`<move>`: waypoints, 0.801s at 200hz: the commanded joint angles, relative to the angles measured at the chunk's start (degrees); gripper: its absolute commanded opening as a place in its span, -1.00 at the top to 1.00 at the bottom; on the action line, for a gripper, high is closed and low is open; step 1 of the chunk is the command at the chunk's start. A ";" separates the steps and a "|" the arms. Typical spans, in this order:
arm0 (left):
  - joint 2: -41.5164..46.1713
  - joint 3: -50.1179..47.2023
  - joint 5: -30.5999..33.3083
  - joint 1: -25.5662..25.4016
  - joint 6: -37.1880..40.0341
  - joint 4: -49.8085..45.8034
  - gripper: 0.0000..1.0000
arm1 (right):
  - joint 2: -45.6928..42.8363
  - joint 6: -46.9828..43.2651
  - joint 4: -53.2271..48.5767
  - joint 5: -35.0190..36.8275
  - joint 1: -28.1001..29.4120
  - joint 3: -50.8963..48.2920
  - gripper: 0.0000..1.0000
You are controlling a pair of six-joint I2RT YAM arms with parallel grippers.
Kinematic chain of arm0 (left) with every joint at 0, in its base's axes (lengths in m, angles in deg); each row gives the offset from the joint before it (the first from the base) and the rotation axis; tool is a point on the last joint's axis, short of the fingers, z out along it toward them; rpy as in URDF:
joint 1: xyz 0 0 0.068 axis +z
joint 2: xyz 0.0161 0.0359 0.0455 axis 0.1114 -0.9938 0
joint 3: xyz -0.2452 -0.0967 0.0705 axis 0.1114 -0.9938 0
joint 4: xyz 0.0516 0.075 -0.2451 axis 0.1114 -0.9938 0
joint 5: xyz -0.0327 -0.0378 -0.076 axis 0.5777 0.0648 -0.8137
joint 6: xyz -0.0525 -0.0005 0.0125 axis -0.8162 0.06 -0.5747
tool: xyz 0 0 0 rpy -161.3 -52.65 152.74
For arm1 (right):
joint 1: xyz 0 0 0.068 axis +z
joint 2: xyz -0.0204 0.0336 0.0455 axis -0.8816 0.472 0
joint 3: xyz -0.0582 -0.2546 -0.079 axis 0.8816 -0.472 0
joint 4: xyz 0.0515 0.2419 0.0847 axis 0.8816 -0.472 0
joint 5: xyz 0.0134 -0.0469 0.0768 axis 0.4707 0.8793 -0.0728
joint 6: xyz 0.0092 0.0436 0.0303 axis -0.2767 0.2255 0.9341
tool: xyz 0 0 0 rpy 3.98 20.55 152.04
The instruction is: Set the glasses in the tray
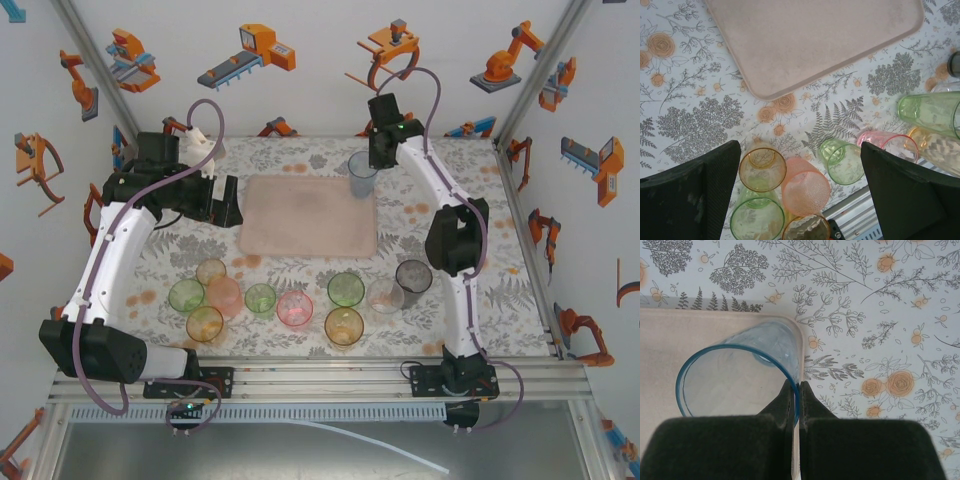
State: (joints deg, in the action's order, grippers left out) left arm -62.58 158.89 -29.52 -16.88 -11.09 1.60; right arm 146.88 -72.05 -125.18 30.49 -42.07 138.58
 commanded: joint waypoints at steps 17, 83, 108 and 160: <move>1.51 -0.18 -1.55 -0.33 -0.71 -0.85 -0.94 | 0.70 0.93 -0.75 -0.57 -0.34 2.03 0.94; 1.38 0.00 -1.50 -0.32 -0.71 -0.91 -0.94 | 0.09 0.67 -1.64 -0.75 -0.75 2.11 0.63; 1.35 0.13 -1.48 -0.33 -0.66 -0.90 -0.94 | -0.09 0.48 -2.23 -0.99 -0.85 2.10 0.37; 1.18 0.73 -1.15 -0.33 -0.51 -1.12 -0.94 | -0.70 0.09 -2.89 -0.92 -0.87 1.92 0.18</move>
State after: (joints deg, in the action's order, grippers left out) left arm -62.58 158.89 -29.70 -16.88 -11.24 1.60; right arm 146.97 -71.81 -126.75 29.94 -42.59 138.71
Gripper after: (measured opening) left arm 0.972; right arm 0.406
